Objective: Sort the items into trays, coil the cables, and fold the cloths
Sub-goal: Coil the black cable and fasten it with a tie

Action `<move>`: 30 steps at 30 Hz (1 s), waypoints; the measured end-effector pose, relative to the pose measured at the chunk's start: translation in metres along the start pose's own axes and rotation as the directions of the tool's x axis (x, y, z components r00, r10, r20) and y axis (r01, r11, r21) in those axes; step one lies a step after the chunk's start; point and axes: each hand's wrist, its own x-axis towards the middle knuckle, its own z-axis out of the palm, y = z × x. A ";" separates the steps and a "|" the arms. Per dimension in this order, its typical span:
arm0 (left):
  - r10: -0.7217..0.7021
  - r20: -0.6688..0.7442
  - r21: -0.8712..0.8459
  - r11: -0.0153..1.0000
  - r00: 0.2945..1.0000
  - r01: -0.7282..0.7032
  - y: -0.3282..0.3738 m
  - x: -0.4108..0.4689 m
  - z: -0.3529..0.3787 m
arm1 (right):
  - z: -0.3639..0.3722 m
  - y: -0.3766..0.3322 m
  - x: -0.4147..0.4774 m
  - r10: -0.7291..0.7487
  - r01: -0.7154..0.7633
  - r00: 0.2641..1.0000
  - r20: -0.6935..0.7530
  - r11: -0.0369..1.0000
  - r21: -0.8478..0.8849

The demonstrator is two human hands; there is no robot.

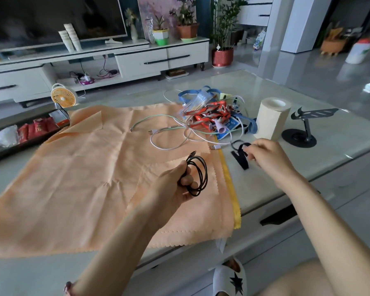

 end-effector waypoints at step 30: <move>0.460 -0.545 0.415 0.874 0.701 -0.252 0.010 0.007 -0.009 | 0.087 -0.086 -0.074 -0.184 -0.059 0.768 0.614 0.934 0.354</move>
